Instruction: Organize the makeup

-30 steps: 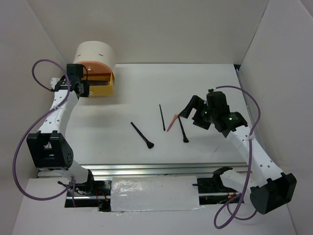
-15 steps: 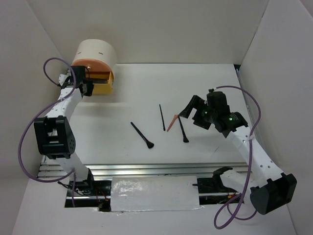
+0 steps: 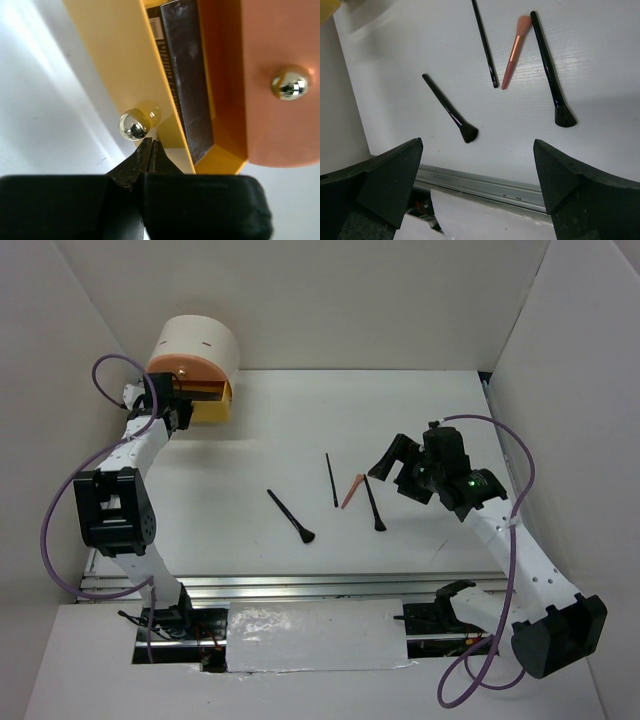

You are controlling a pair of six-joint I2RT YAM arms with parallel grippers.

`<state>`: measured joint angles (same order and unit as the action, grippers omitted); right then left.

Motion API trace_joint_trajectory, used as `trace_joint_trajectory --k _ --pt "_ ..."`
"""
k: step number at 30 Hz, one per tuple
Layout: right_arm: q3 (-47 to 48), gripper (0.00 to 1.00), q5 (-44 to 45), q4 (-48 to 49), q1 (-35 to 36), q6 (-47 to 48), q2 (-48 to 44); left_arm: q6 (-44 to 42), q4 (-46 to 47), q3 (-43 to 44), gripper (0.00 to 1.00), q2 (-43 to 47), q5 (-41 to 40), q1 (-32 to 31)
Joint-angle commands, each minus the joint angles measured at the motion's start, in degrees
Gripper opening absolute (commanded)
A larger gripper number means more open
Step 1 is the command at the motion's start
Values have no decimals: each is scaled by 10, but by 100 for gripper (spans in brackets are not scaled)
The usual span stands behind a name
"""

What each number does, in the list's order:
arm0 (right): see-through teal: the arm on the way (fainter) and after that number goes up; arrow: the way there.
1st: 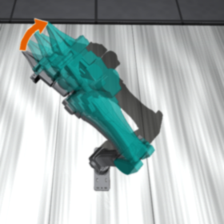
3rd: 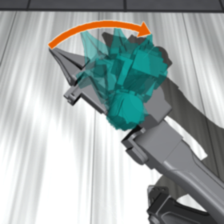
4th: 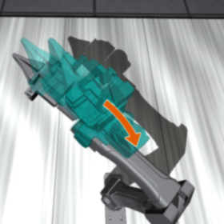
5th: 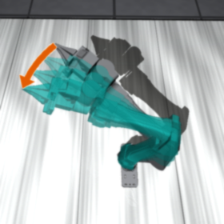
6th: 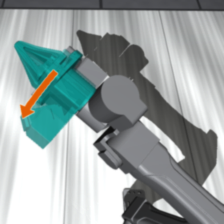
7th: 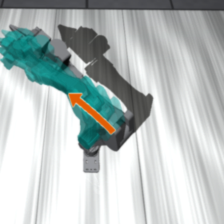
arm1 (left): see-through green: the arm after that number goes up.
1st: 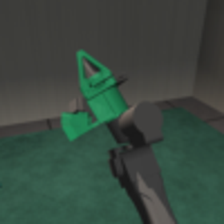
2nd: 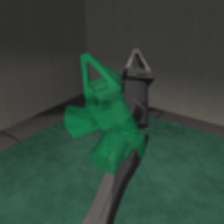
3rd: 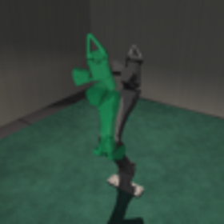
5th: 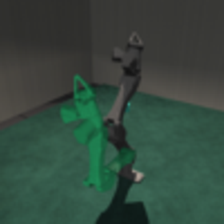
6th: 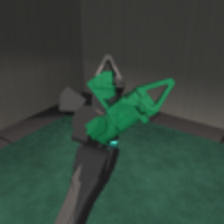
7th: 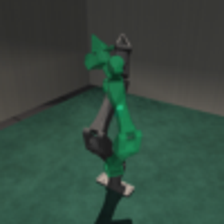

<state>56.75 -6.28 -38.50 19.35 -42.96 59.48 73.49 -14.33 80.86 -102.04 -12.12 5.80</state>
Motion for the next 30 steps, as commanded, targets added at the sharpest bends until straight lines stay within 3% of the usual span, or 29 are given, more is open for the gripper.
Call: trace_joint_trajectory --k 1,13,30 --pt "18 100 12 20 3 2 5 -13 82 4 8 5 19 3" --pt "14 100 11 24 2 -5 16 -20 86 55 11 -48 32 3" --pt "26 100 22 12 3 4 32 -29 225 57 18 -98 72 4"
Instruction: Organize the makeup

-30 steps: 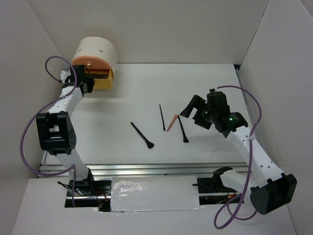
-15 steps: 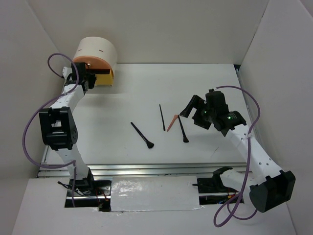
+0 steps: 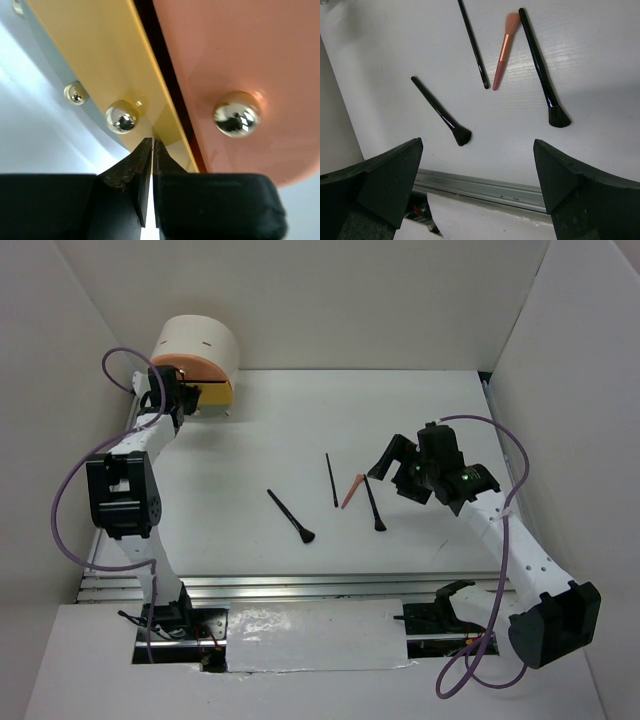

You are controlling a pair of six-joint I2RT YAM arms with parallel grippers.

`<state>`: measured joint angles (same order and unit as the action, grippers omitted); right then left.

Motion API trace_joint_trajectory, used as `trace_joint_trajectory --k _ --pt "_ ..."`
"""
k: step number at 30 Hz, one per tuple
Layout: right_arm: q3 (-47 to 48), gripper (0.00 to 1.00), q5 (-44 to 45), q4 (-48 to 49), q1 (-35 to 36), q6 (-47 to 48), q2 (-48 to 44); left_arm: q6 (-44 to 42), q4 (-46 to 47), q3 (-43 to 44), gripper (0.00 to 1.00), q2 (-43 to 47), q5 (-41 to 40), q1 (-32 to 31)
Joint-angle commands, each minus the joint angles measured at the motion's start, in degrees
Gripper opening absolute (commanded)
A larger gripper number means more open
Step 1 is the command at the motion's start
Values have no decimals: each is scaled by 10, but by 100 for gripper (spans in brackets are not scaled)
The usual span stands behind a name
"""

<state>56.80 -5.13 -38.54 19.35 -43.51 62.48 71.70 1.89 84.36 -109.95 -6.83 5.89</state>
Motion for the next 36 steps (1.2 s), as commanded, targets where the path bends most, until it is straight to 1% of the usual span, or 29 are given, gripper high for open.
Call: trace_joint_trajectory --k 1,7,13,15,16,17,18,19,20,21,22,23,25,28,29,30,32,34,35,36 --pt "27 100 12 11 3 11 4 -8 65 26 19 -28 21 3" --pt "35 100 19 4 2 13 5 -5 65 44 19 -44 16 3" --pt "39 100 21 4 2 16 11 1 69 22 20 -29 16 3" --pt "38 100 20 7 2 15 12 4 69 -6 23 -15 18 3" --pt "37 100 19 10 2 15 13 11 77 -24 24 9 16 3" --pt "36 100 18 11 2 15 15 17 89 -73 31 24 14 3" --pt "35 100 14 13 2 15 18 20 107 -101 35 40 10 3" --pt "35 100 11 16 2 15 20 32 122 -129 47 72 7 3" --pt "35 100 8 18 2 15 21 36 146 -177 54 88 2 3" --pt "33 100 4 22 2 16 24 35 159 -198 66 117 0 4" --pt "34 100 3 22 1 18 25 35 184 -237 72 127 -4 4" --pt "34 100 3 22 0 18 26 34 199 -254 76 136 -3 4" --pt "36 100 2 22 0 24 30 35 224 -277 80 140 5 12" --pt "40 100 -8 22 -2 29 36 56 295 -320 78 114 42 29" --pt "44 100 -11 21 1 33 39 69 358 -330 78 95 58 32" --pt "45 100 -14 22 0 35 38 77 384 -336 77 83 63 39" --pt "42 100 -19 26 0 38 34 81 439 -336 77 59 83 45" --pt "34 100 -22 29 -1 43 26 95 504 -326 78 12 114 52" --pt "31 100 -22 30 -1 43 21 95 504 -323 78 11 114 54" --pt "25 100 -22 35 -1 45 16 106 542 -321 78 -11 125 59"
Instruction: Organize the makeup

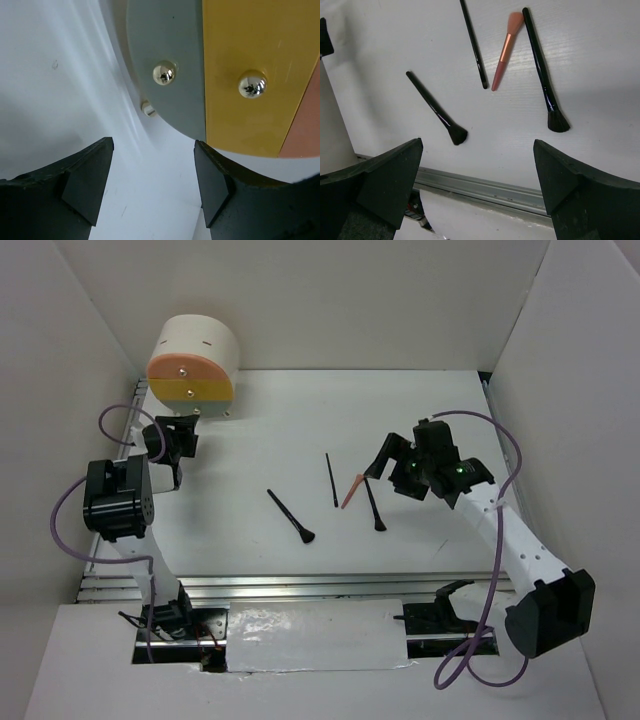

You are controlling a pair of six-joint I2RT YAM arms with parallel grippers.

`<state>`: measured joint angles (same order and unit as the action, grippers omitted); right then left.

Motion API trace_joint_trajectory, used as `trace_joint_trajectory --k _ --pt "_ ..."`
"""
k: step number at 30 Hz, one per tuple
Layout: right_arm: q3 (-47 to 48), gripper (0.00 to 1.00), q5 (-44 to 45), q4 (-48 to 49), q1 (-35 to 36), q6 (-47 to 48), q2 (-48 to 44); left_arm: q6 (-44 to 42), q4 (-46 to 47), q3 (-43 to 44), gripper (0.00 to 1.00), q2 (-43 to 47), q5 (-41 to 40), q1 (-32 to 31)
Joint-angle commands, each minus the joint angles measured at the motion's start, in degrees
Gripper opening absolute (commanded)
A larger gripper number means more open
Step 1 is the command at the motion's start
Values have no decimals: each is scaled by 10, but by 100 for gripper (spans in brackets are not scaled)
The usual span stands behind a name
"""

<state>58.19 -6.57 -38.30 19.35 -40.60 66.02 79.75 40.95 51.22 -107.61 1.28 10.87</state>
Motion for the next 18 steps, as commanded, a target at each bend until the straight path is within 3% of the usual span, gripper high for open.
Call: trace_joint_trajectory --k 1,10,18 --pt "6 100 -8 34 0 17 -25 30 166 13 78 -45 49 12" --pt "-56 100 0 53 -1 18 -91 45 202 73 78 -128 80 27" --pt "-43 100 23 23 0 30 -108 38 191 107 72 -167 88 34"
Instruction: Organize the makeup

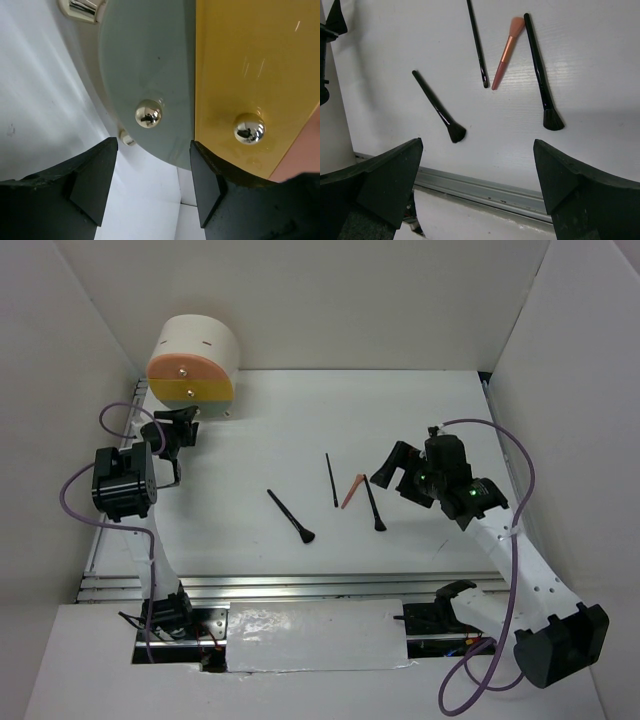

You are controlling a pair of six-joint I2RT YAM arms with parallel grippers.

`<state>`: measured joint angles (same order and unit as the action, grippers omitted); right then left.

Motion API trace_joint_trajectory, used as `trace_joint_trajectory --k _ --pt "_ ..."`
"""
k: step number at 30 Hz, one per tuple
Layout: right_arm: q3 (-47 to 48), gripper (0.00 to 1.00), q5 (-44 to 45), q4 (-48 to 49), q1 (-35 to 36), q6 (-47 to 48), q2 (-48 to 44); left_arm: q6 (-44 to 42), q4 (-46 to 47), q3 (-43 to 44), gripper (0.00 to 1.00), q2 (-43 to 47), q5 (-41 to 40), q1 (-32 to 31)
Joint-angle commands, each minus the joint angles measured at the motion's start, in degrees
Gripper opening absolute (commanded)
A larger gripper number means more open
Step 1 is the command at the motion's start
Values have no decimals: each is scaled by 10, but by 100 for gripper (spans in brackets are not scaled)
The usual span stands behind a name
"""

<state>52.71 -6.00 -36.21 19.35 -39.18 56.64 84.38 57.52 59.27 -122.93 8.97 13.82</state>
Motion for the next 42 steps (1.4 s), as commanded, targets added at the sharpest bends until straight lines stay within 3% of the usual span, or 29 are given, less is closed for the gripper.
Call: trace_joint_trajectory --k 1,12,22,38,42 --pt "15 100 19 -1 0 17 -14 -8 27 29 71 -16 11 3" --pt "42 100 13 -9 0 18 9 -11 15 57 61 -44 10 5" --pt "49 100 9 -9 2 16 24 -9 19 61 45 -60 5 8" --pt "71 100 -1 -7 12 19 73 -16 5 121 44 -92 19 9" --pt "85 100 -1 -9 17 20 87 -17 6 119 34 -93 20 9"
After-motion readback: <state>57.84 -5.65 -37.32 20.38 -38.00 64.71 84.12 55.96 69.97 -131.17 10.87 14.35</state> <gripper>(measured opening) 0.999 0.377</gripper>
